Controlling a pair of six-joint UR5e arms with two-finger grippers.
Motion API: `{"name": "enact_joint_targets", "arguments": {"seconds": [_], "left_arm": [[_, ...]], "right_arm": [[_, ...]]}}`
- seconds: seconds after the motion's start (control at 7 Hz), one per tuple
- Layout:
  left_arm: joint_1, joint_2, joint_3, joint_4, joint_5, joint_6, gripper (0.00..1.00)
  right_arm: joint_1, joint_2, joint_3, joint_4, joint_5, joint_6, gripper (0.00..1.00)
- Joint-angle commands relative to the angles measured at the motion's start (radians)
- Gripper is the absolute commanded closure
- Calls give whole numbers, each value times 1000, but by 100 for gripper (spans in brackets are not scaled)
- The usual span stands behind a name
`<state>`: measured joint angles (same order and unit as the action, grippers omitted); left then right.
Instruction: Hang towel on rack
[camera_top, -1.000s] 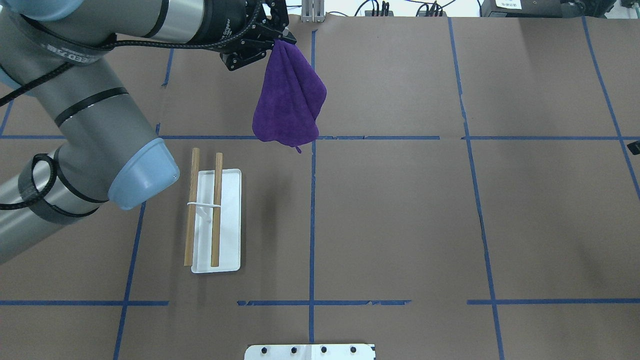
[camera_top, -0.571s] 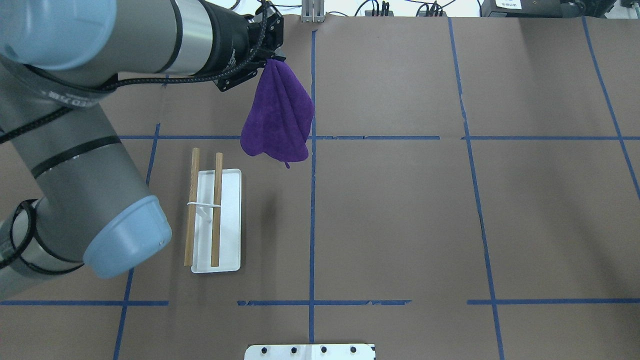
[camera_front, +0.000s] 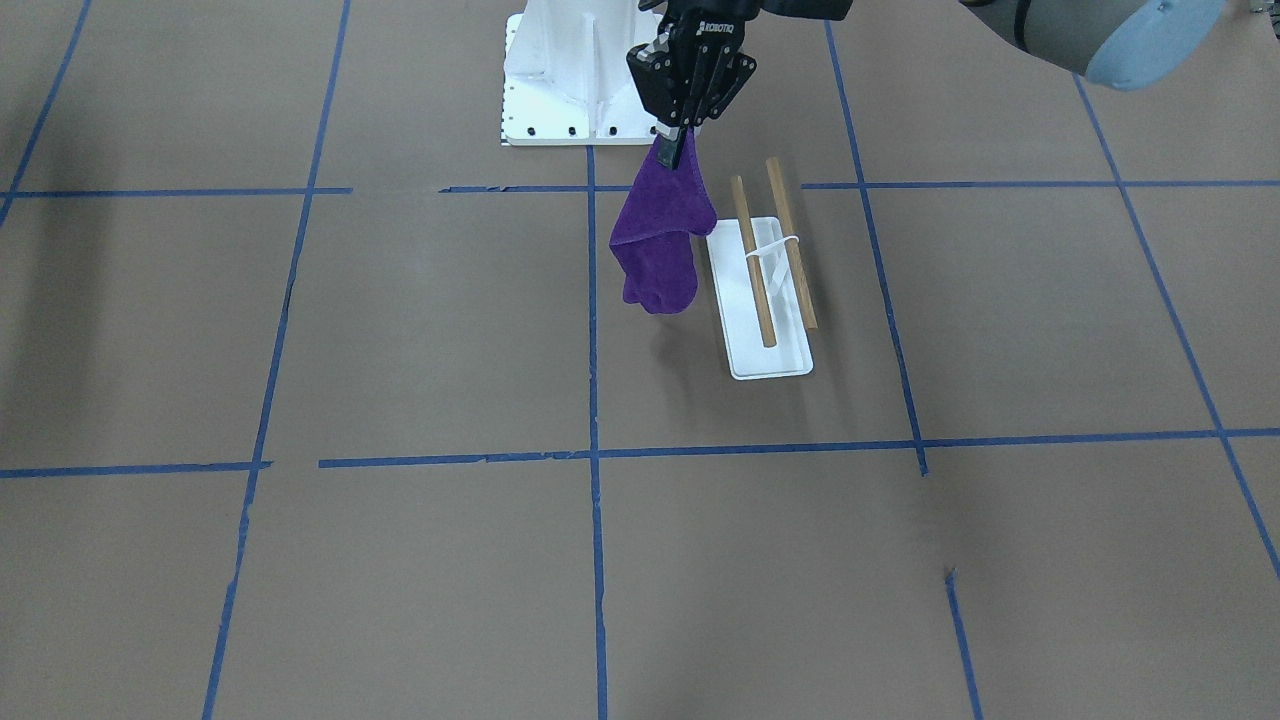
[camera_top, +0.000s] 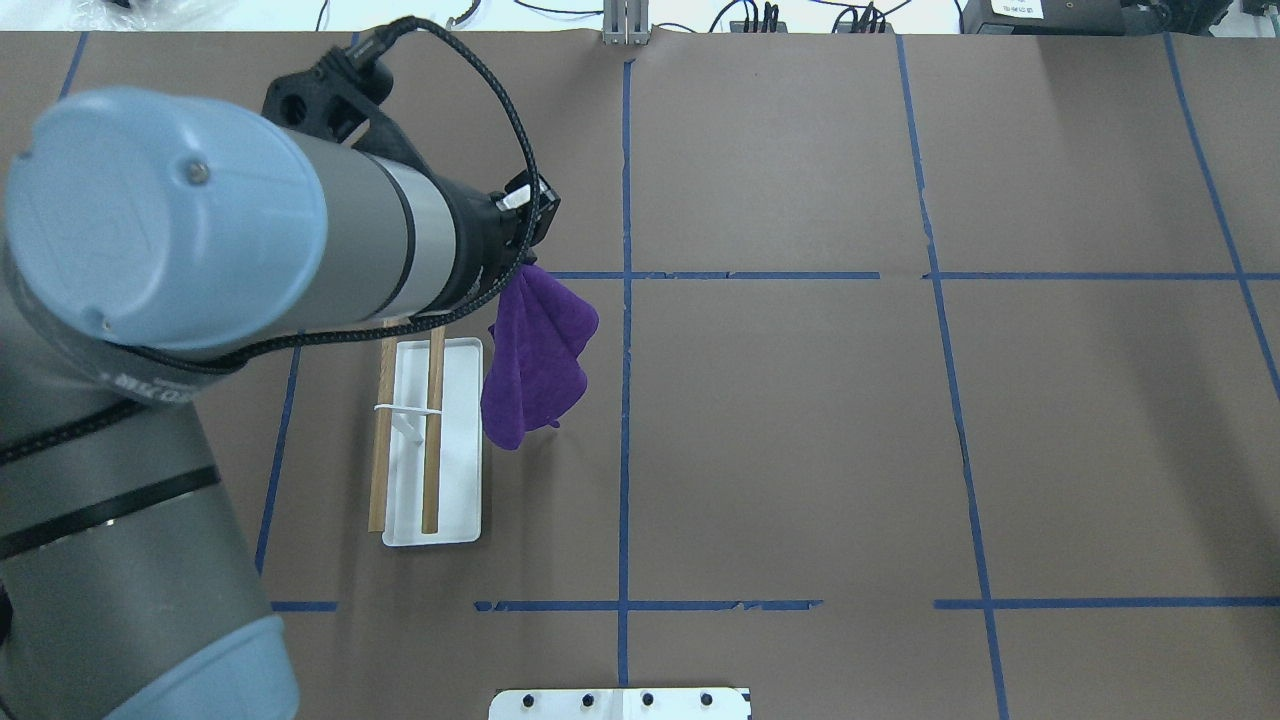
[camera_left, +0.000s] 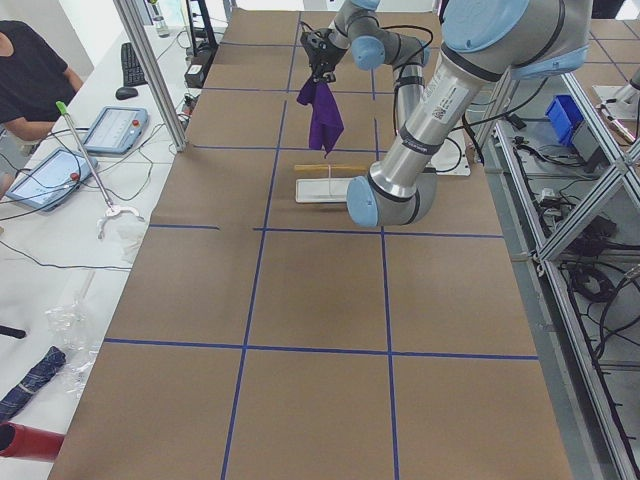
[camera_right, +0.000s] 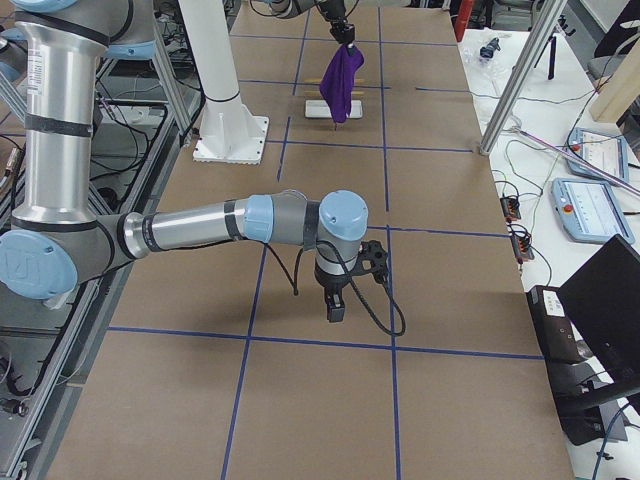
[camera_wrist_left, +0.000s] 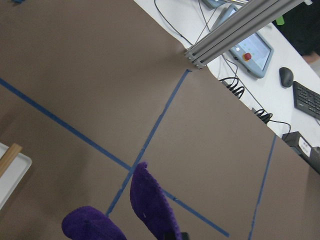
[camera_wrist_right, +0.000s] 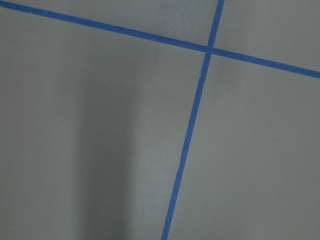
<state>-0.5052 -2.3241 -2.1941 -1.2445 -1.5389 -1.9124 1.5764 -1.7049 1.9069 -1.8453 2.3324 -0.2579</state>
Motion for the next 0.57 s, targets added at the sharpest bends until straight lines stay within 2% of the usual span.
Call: {"name": "enact_joint_targets", "arguments": {"seconds": [0.0, 0.29, 0.43], "left_arm": [[66, 5, -32, 159, 23, -105, 100], [21, 14, -55, 218, 23, -103, 100], [-1, 64, -65, 244, 23, -99, 100]], "right_arm": [[5, 1, -6, 18, 4, -9, 0], [5, -2, -8, 35, 2, -11, 0], [5, -2, -5, 35, 4, -9, 0]]}}
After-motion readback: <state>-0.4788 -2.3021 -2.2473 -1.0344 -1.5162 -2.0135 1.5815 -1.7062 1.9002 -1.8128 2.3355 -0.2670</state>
